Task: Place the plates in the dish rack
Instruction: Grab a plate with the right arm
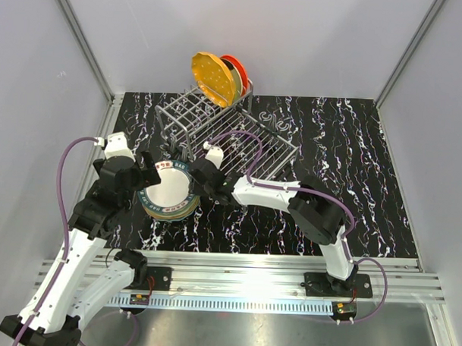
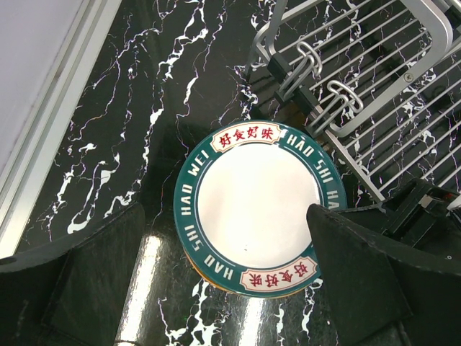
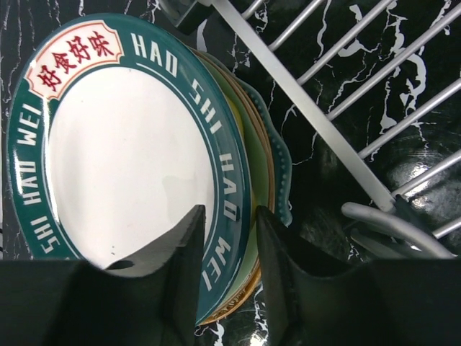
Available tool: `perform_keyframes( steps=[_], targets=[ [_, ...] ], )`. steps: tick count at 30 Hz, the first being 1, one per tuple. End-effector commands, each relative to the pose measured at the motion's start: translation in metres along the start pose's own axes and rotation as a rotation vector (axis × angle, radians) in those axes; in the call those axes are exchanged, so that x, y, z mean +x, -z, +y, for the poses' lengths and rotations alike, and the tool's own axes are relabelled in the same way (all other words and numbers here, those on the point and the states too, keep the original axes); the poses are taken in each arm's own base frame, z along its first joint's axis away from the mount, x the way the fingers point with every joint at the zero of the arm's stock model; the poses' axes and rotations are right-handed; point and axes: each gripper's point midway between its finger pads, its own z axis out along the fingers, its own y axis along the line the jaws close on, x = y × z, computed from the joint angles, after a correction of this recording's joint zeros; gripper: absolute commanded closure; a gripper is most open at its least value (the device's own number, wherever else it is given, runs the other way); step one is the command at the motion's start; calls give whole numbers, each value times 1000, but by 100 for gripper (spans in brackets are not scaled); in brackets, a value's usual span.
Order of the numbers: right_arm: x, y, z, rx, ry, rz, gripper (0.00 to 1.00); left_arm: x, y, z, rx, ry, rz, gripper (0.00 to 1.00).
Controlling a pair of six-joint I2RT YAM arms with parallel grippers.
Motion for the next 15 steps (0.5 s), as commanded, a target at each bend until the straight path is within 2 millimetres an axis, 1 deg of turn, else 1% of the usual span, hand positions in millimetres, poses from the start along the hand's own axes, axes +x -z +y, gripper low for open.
perform_keyframes(
  steps=[1,3,4,7,11,15],
  targets=[
    [-14,-1,19,-55,-59,-39,62,-10,0,-8,32,21,-35,1],
    [-11,-2,19,-55,-59,-29,66,-9,0,-7,30,21,-35,1],
    [-12,-1,19,-55,-62,-30,70,-9,0,-7,29,20,-33,1],
    [-13,0,18,-54,-67,-33,76,-9,0,-7,30,19,-35,1],
    [-16,3,22,-69,-78,-40,79,-9,0,-7,29,20,-33,1],
    [-21,7,21,-62,-79,-56,81,-9,0,-7,30,21,-36,1]
  ],
)
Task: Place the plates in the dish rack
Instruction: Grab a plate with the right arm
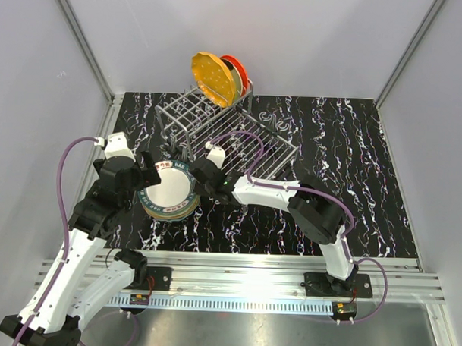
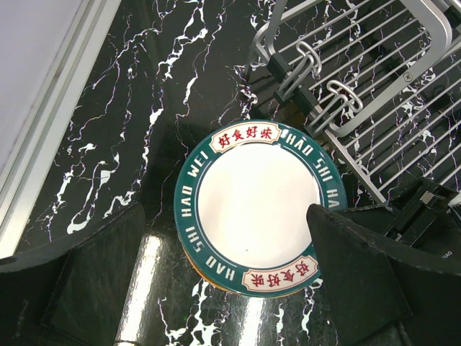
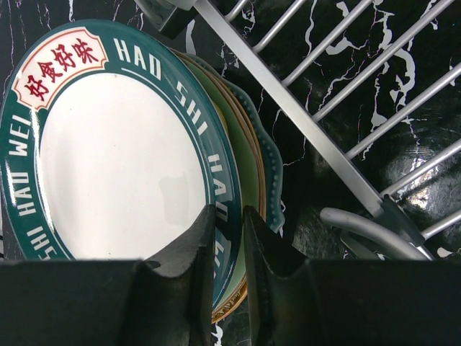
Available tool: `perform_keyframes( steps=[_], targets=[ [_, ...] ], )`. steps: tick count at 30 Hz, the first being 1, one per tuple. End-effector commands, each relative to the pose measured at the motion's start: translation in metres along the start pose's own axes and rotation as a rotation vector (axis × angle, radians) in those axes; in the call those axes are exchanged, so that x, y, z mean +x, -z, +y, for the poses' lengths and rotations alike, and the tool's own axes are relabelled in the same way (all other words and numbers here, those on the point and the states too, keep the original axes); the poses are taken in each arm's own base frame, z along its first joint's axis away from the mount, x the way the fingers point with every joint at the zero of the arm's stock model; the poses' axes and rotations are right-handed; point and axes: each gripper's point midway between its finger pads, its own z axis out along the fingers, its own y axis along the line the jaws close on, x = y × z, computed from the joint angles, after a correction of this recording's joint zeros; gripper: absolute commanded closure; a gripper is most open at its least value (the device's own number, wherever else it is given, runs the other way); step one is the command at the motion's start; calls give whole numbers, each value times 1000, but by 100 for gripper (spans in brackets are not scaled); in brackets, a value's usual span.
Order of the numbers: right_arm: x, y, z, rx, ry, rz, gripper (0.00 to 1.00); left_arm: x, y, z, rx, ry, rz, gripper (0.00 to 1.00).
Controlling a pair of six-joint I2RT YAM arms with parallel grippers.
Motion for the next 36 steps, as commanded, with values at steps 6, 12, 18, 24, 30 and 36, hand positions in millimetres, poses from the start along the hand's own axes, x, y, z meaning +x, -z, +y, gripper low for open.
perform_keyframes(
  steps=[6,12,18,24,30,36],
  targets=[
    [-24,16,27,-84,-41,-69,82,-9,0,-6,26,22,-37,1],
    [-31,27,24,-76,-29,-82,84,-9,0,-6,22,21,-37,1],
    [-37,37,23,-80,-31,-97,95,-9,-1,-6,20,20,-35,1],
    [-41,47,24,-87,-19,-104,94,-8,-1,-6,21,18,-33,1],
    [-44,51,25,-87,18,-97,94,-8,-2,-6,19,17,-32,1],
    [-43,53,30,-110,23,-88,94,-9,-2,-6,19,19,-33,1]
  ],
)
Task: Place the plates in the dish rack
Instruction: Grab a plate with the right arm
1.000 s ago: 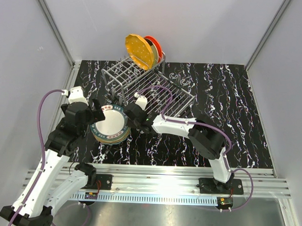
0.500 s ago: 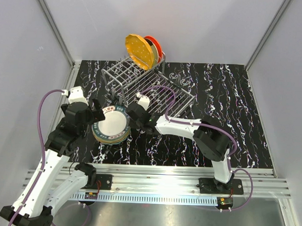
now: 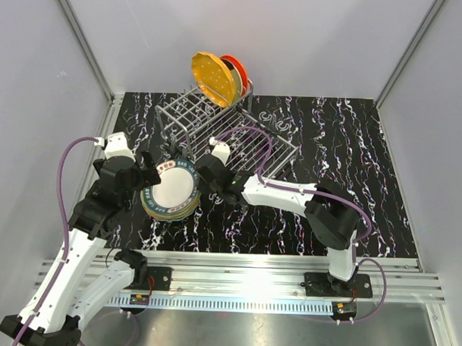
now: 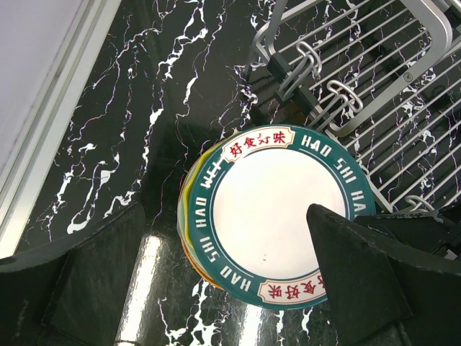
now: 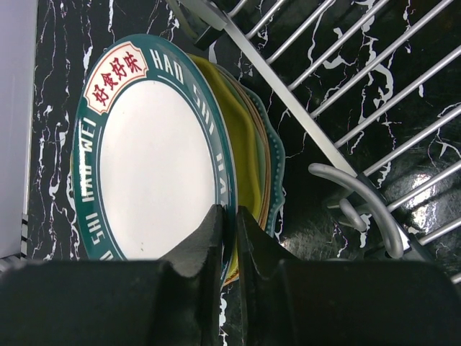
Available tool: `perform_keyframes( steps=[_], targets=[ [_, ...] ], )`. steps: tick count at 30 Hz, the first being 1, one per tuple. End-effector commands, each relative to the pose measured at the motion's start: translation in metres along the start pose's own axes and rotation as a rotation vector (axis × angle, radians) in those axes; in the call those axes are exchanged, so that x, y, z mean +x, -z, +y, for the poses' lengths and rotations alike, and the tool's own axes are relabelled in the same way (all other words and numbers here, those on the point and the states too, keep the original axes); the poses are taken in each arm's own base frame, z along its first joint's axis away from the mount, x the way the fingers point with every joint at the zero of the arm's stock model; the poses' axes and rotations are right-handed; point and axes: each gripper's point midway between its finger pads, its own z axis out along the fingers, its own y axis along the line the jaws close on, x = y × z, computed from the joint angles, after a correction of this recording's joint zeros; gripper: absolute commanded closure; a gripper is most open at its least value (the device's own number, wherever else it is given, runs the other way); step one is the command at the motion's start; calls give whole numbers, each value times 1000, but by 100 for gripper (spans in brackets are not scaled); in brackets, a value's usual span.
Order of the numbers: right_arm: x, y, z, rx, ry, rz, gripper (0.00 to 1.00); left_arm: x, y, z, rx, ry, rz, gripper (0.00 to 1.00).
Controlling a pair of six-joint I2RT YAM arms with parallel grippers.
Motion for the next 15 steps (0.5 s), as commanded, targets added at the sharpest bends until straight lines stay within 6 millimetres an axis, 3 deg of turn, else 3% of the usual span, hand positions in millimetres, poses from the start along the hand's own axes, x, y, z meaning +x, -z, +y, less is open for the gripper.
perform_keyframes(
  steps=[1,7,15],
  targets=[
    [-23,19,24,-70,-5,-48,94,-8,-2,-6,21,17,-32,1],
    [-28,30,19,-67,-28,-70,100,-8,-2,-7,23,18,-30,1],
    [-30,39,13,-66,-41,-88,97,-5,-5,-9,27,12,-15,1]
  ],
)
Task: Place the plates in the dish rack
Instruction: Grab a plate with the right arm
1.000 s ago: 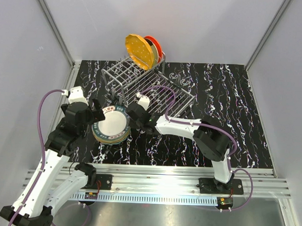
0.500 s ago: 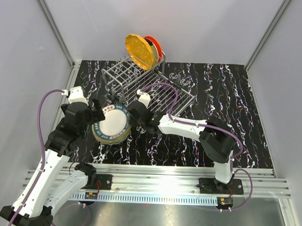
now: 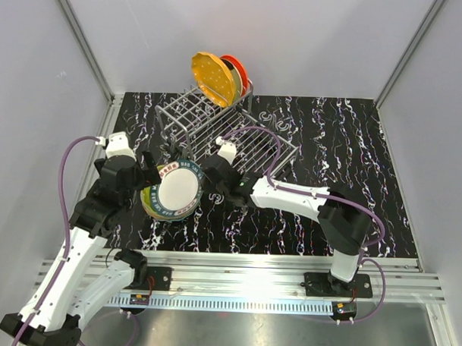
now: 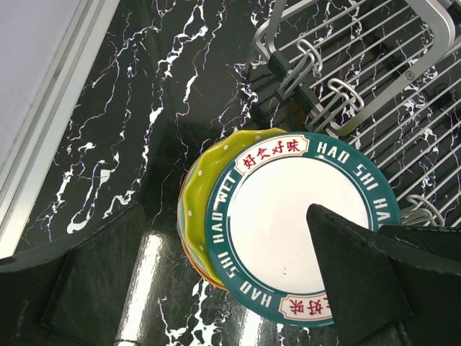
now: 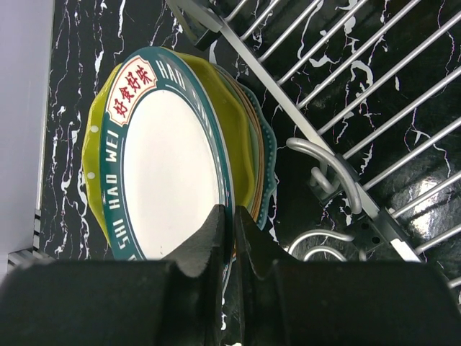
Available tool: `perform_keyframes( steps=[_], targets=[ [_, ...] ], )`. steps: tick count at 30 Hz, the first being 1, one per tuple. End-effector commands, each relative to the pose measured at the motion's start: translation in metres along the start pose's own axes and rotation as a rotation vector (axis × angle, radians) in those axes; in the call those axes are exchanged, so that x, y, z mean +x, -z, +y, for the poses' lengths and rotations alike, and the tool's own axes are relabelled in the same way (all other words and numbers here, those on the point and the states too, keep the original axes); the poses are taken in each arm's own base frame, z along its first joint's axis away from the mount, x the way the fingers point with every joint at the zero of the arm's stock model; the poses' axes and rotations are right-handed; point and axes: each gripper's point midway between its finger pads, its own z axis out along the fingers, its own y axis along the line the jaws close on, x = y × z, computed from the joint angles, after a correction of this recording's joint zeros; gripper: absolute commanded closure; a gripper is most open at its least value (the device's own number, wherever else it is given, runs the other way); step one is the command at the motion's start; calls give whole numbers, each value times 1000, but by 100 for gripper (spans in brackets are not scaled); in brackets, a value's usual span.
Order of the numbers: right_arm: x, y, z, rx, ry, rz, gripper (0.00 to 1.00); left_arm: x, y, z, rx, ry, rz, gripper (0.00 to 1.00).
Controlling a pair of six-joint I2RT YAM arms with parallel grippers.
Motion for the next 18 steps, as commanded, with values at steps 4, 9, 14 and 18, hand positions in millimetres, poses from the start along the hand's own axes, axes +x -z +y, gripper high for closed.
perform_keyframes(
  steps=[4,9,14,18],
  targets=[
    [-14,8,20,-72,-32,-49,92,-6,-3,-8,25,13,-22,1],
    [-5,0,20,-83,-64,-28,88,-6,-3,-8,25,13,-22,1],
    [4,-5,17,-88,-106,-12,87,-5,-5,-10,32,9,-15,1],
    [13,-11,14,-78,-124,12,84,-4,-4,-10,36,9,-13,1]
  ],
)
